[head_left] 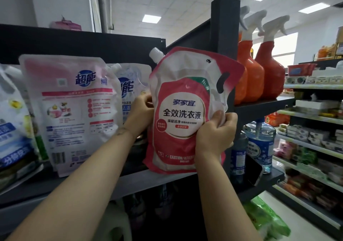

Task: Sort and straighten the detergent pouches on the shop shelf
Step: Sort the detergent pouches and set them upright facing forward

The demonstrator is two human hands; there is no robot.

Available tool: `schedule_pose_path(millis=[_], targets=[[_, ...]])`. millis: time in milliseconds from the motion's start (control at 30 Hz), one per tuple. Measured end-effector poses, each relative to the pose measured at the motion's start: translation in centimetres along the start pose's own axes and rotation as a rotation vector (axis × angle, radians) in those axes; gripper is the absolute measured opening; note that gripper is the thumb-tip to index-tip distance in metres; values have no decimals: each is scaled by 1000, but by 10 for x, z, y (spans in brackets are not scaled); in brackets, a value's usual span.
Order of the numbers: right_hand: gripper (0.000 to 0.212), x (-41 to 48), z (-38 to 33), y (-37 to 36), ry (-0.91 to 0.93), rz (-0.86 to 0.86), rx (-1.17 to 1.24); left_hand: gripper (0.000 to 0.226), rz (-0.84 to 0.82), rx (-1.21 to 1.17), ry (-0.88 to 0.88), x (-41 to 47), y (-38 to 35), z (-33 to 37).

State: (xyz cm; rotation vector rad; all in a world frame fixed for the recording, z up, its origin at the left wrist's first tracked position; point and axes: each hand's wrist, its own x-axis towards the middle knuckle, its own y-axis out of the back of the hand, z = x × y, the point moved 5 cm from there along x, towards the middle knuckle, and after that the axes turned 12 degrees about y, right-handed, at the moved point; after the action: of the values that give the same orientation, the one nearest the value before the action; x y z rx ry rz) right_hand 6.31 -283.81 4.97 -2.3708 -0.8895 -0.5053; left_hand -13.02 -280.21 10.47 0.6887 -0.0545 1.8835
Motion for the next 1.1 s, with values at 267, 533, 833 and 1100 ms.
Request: schedule_pose_path(millis=[267,533,833,1100], targets=[[37,-2,-1,1,-29,37,95,10,323,222,-150,2,29,-7],[36,-2,1,-5,-5,82,125,12,567,397,-175,-19,67,15],[31,-4,-7,-47,122,-93,135,15,619,463,-215,-39,95,5],[18,2,18,-106,37,-320,107,17,627,346,-109,-45,109,-17]])
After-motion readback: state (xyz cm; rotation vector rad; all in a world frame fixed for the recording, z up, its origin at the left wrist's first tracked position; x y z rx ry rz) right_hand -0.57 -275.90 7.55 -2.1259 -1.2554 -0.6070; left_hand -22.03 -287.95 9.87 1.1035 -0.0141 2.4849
